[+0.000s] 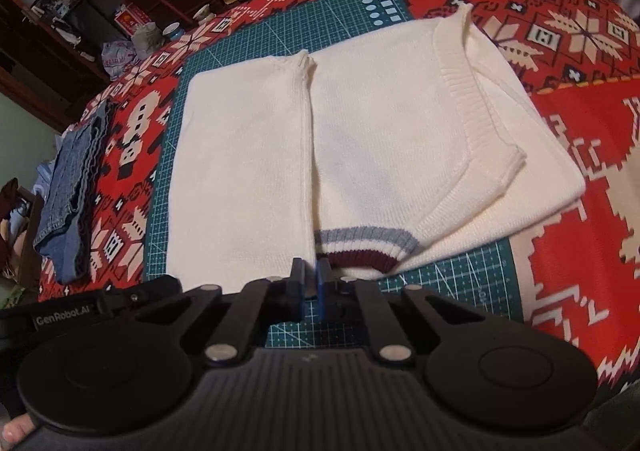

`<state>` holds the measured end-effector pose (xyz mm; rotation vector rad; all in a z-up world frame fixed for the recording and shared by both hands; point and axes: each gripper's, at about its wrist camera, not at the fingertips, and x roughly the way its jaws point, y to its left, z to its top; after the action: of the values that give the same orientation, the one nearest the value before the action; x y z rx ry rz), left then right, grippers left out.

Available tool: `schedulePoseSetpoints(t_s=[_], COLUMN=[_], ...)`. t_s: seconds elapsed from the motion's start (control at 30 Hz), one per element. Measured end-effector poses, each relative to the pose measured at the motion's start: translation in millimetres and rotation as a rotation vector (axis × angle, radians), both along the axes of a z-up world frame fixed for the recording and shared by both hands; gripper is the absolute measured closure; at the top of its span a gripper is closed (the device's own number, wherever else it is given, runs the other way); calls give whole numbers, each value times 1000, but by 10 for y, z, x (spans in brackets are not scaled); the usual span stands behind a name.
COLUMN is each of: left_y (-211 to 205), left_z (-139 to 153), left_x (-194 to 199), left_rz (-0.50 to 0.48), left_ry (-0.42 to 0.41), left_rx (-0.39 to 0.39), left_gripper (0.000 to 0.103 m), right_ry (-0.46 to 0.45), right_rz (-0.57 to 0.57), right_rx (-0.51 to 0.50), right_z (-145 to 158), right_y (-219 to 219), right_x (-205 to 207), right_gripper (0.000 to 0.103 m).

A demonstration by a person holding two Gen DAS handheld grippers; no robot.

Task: Fold clothes

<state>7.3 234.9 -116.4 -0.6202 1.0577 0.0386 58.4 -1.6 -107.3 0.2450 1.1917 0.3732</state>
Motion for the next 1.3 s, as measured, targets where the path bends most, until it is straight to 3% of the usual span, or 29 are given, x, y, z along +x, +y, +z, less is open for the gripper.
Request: schedulePoseSetpoints(t_s=[0.2,0.37,0.53,0.73,0.93,1.3], left_y=[10,9,77,206,245,479], left_z=[8,125,219,94,50,-52], left_x=[-22,-74,21,382,721,1212], left_rz=[3,8,12,34,27,84], left_ry=[3,-53,-126,-105,-146,-228], left_rx=[0,0,-45,-96,-133,-237], left_gripper=[99,97,97,97,97,97], right_ry=[36,24,-50,-116,-131,-143], right_rz=[-16,-67,-58,16,58,23], right_rx=[-8,-4,75,122,155,236], right_z=[-75,11,220,295,236,68], right_y=[-23,-165,-186,114,354,566], right_x=[36,30,39,234,523,1210], right_gripper=[96,93,93,93,93,92])
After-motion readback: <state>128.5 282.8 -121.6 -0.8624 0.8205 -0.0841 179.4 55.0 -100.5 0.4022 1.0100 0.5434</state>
